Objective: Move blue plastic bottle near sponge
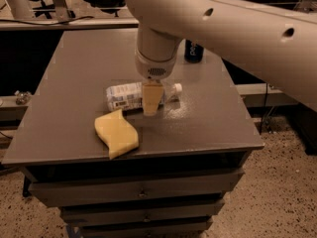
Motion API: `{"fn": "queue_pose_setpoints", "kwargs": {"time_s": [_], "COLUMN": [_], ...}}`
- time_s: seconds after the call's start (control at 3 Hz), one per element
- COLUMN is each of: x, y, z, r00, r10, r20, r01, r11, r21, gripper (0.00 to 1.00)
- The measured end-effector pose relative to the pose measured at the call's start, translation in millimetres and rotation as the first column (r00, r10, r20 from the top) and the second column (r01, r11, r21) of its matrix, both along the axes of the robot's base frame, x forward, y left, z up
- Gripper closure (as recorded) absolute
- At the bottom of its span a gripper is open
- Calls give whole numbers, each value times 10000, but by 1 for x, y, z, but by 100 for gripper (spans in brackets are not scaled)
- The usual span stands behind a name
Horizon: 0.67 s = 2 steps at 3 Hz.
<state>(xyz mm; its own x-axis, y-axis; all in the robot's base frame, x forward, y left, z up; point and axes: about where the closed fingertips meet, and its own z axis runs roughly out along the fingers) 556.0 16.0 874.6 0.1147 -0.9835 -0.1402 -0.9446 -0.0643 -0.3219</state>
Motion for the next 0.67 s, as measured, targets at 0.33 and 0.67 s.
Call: {"fn": "queue_pose_setpoints", "kwargs": {"time_s": [0.33,0.67], "x": [0,-1], "y": [0,-4], "z": [0,1], "r00": [10000,9999], "r10": [-3,-107], "r20": [-1,-4], "r01": [3,107], "r11": [10000,9998], "r21": [-6,180], "gripper": [0,0]}}
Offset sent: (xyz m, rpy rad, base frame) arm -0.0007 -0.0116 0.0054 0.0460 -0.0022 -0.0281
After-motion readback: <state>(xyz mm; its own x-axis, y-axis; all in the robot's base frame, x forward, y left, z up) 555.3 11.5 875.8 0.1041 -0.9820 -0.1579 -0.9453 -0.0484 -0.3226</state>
